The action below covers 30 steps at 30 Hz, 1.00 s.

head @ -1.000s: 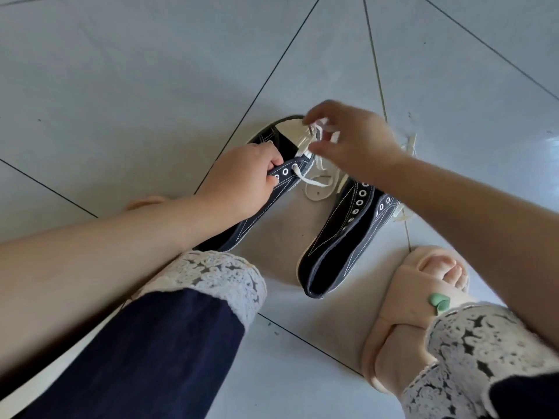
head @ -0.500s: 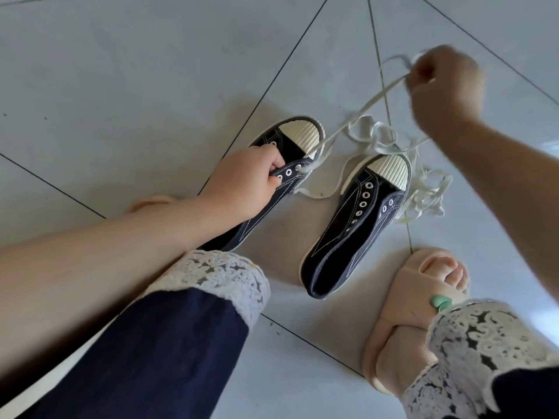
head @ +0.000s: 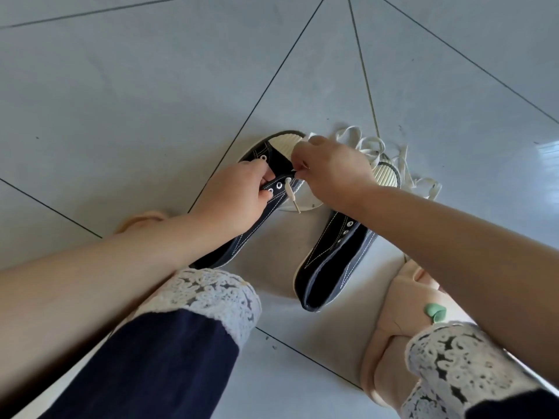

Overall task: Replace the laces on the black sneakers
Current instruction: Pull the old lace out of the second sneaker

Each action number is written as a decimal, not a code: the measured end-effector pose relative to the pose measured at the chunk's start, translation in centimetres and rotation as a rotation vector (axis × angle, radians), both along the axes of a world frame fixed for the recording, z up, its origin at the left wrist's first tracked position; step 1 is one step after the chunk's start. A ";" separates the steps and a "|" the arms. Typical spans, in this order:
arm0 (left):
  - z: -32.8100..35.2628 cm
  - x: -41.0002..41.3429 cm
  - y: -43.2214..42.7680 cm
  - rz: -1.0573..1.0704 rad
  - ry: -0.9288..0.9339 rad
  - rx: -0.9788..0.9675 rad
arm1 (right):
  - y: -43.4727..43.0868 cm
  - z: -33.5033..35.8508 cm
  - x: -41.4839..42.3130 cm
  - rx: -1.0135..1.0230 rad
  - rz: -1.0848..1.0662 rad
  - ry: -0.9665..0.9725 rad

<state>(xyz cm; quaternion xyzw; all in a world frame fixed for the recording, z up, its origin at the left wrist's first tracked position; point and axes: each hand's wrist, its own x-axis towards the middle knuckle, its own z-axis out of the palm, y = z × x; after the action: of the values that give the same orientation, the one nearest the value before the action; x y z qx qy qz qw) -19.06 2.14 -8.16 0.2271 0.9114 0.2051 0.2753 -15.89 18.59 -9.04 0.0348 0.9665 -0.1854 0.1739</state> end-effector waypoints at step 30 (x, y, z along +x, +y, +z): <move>0.6 0.8 0.9 0.006 0.011 0.225 | 2.4 0.9 -2.7 -0.176 -0.548 0.144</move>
<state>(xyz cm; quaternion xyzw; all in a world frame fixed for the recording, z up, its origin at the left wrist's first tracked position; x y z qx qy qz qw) -18.31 3.08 -7.59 0.2551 0.8847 0.3057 0.2423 -18.57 20.94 -8.13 0.2662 0.9111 -0.3104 0.0505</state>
